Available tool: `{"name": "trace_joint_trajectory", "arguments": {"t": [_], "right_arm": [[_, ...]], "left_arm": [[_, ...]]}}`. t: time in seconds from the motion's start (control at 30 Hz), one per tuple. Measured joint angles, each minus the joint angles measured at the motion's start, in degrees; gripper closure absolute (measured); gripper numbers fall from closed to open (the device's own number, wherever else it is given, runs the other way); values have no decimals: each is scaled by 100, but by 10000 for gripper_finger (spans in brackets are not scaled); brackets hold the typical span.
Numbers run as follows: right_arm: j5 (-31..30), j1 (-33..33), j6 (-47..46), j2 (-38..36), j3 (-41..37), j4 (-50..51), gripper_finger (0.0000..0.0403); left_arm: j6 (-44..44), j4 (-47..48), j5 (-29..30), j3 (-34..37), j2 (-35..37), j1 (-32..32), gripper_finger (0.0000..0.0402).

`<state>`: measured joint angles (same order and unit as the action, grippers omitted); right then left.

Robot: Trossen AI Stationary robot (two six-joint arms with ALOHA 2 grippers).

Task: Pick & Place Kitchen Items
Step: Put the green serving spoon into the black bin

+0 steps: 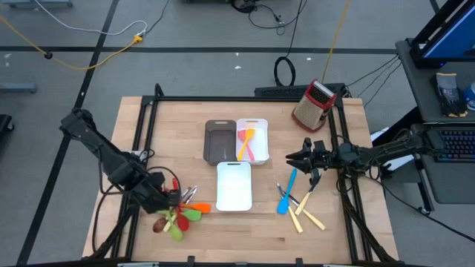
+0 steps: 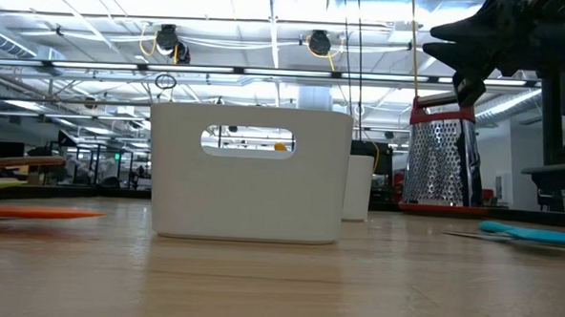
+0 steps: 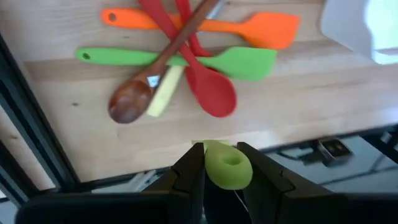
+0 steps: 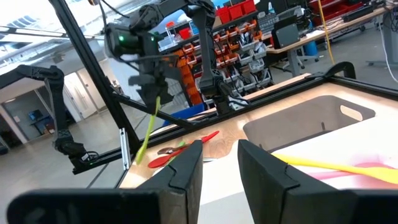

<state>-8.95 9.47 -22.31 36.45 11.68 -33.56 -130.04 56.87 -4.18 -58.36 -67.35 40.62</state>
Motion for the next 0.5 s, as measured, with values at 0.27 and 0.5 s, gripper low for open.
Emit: {"name": "trace_joint_trajectory", "arguments": {"t": [0.27, 0.5], "right_arm": [[-2, 0, 97, -2, -2, 0, 309], [-2, 0, 97, 0, 0, -2, 309]], "left_arm": [[135, -143, 871, -117, 178, -21, 312], [414, -468, 2268, -121, 264, -43, 312]]}}
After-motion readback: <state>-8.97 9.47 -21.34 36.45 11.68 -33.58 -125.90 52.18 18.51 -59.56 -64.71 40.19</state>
